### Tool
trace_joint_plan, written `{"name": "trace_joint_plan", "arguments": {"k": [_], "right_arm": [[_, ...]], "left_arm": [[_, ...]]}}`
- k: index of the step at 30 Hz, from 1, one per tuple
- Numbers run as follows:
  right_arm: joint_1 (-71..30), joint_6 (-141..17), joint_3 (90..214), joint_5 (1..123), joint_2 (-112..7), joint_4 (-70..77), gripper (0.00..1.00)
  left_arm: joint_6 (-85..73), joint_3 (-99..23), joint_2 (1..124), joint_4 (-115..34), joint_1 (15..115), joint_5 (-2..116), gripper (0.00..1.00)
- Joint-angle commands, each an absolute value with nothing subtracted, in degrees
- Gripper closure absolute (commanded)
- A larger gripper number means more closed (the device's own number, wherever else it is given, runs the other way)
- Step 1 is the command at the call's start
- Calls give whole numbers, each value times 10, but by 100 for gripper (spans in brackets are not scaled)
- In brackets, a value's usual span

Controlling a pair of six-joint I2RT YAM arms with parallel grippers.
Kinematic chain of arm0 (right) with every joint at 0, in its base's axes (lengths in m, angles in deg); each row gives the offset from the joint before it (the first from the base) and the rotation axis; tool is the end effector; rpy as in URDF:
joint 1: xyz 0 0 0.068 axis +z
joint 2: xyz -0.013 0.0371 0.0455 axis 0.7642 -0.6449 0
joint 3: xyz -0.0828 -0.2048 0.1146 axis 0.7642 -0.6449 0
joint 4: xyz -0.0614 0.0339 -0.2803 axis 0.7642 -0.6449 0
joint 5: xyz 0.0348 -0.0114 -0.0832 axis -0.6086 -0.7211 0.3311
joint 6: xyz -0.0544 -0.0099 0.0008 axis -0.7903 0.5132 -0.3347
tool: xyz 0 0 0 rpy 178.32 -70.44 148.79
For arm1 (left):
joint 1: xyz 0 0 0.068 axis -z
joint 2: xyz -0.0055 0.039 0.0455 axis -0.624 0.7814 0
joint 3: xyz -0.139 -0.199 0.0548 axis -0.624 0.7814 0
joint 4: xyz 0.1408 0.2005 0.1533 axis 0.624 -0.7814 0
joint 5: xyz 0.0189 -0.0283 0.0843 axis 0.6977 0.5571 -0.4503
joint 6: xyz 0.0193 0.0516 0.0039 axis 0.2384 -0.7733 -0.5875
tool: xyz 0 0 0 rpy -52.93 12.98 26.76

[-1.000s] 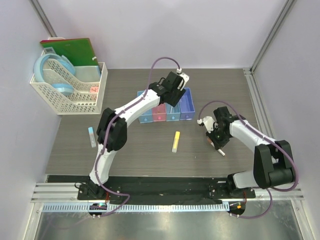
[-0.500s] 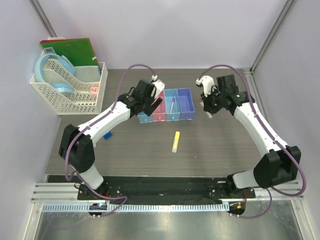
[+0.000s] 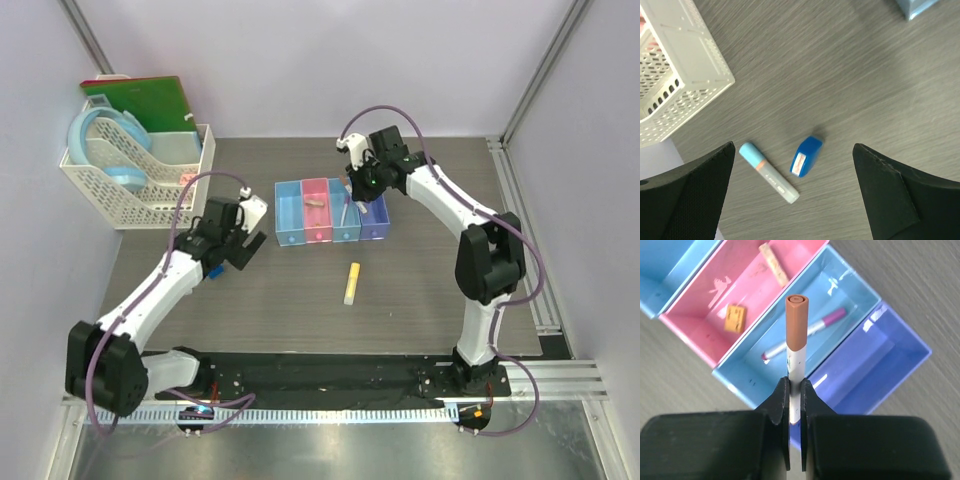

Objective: Sort the stationery into containers
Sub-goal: Place the pen in the storage box.

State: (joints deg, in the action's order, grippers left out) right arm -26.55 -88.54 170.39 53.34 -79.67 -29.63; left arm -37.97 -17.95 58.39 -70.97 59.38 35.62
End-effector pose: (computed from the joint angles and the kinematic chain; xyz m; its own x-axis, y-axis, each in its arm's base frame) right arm 0.4083 0.1868 0.2482 -0.4604 -0.5514 -0.6957 -0.7466 0.6644 -0.0324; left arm 0.2807 -0.0972 0.2223 -0.5835 0.5820 -0.5664 0.4312 0.8131 0.3912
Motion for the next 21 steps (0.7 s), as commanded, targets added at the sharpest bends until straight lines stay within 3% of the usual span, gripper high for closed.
{"name": "trace_joint_plan", "arguments": {"k": [1, 17, 20, 21], "right_arm": [[-265, -876, 1774, 509, -839, -265, 99], [-260, -890, 1778, 482, -905, -235, 98], [-259, -891, 1761, 482, -905, -231, 87], [-258, -895, 1758, 484, -903, -231, 72]], "left_arm": [[-422, -145, 519, -695, 567, 378, 0], [-502, -95, 473, -700, 343, 438, 0], [-529, -88, 483, -689, 298, 484, 0], [-538, -87, 486, -687, 288, 502, 0]]}}
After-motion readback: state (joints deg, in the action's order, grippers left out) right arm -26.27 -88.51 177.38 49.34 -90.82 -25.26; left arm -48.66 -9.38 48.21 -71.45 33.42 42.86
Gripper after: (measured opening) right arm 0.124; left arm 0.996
